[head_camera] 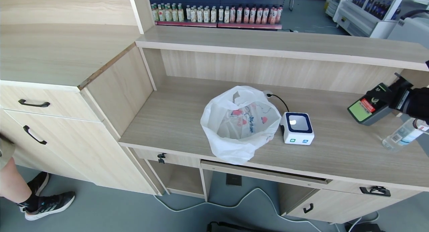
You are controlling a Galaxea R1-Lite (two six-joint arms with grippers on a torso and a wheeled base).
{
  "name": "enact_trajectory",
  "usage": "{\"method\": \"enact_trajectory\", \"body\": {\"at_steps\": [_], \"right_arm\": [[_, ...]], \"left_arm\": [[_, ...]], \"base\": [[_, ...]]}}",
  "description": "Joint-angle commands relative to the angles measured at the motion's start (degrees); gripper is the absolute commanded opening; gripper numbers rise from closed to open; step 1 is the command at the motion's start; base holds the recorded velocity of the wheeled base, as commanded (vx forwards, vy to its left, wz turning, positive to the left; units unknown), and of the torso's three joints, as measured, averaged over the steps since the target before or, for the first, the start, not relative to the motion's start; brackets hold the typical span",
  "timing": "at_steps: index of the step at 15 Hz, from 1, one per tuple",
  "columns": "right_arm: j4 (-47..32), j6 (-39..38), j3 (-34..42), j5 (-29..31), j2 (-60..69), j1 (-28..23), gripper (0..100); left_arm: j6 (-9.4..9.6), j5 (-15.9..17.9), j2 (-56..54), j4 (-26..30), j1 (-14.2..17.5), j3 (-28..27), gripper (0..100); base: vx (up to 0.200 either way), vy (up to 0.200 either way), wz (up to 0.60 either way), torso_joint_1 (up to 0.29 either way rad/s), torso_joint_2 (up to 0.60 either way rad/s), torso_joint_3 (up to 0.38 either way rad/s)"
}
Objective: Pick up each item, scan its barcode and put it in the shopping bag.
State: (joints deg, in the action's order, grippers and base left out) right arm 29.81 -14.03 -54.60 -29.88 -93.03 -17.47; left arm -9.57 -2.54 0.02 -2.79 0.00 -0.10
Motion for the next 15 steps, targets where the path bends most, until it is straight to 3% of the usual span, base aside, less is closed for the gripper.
{"method": "enact_trajectory", "body": {"at_steps": [1, 7, 15], "right_arm": [[2.4, -6.4, -4.3, -0.1, -8.5, 3.6, 0], [3.3, -6.4, -7.0, 0.2, -14.2, 9.3, 0], [5.5, 2.3, -8.3, 2.8, -19.5, 11.8, 0]], "left_arm": [[-0.01, 0.0, 0.0, 0.0, 0.0, 0.0, 100], [-0.01, -0.1, 0.0, 0.0, 0.0, 0.0, 100], [-0.01, 0.0, 0.0, 0.0, 0.0, -0.1, 100]], "base": [[0.000, 0.000, 0.00, 0.000, 0.00, 0.000], [0.000, 0.000, 0.00, 0.000, 0.00, 0.000], [0.000, 0.000, 0.00, 0.000, 0.00, 0.000]]}}
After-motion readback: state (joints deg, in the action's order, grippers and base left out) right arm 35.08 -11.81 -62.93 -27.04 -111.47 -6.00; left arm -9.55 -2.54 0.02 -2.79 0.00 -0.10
